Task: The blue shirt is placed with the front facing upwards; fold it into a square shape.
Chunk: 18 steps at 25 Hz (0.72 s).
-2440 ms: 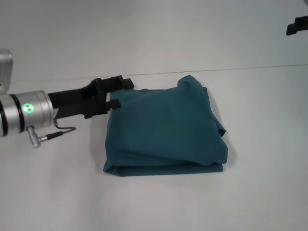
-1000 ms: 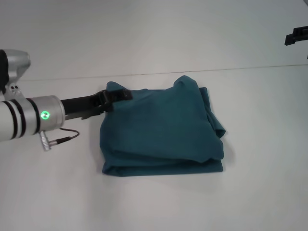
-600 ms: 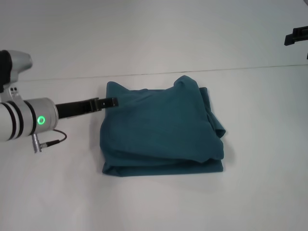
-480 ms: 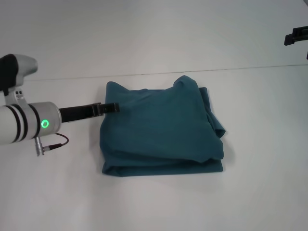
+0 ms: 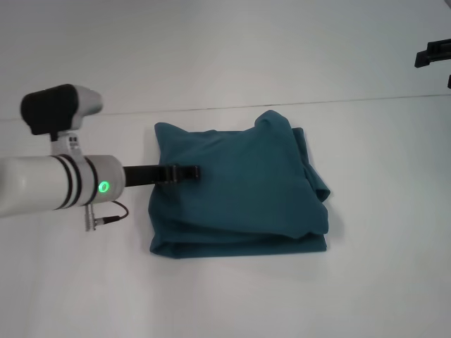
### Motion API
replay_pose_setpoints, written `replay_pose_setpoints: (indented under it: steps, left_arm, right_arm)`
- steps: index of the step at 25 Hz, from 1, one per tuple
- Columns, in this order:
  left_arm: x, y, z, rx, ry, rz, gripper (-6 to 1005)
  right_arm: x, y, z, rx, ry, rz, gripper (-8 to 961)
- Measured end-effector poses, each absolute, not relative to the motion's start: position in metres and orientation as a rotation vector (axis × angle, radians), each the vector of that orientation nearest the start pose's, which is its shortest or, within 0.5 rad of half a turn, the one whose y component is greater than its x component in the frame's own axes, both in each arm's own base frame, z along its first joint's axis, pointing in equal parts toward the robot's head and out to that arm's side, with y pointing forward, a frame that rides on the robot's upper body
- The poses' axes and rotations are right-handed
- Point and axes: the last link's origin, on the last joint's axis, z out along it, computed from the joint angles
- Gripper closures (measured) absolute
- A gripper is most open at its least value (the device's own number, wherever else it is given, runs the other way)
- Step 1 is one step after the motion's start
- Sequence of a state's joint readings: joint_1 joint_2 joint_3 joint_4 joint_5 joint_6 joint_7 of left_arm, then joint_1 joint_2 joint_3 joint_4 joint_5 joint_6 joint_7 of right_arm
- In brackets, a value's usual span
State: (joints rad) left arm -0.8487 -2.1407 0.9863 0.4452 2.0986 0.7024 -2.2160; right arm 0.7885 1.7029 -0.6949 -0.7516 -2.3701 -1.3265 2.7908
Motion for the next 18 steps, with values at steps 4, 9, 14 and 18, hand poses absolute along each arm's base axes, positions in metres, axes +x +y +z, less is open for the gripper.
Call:
replay_pose_setpoints:
  steps: [4,9,14,18]
  left_arm:
    - [-0.207,0.433,-0.082,-2.225,-1.339,-0.349,243]
    - [-0.199,0.434,-0.076,-2.240,-1.318,-0.400,254]
    - [-0.199,0.431,-0.077,-2.258,-1.315,-0.390,435]
    - [-0.197,0.429,-0.079,-2.283,-1.314,-0.389,707]
  right_arm:
    - [0.257,0.450,0.183,-1.833,1.704,0.399,25]
    - [0.257,0.450,0.183,-1.833,1.703,0.400,25]
    - [0.255,0.451,0.182,-1.836,1.700,0.403,25]
    - [0.254,0.452,0.182,-1.838,1.697,0.404,25]
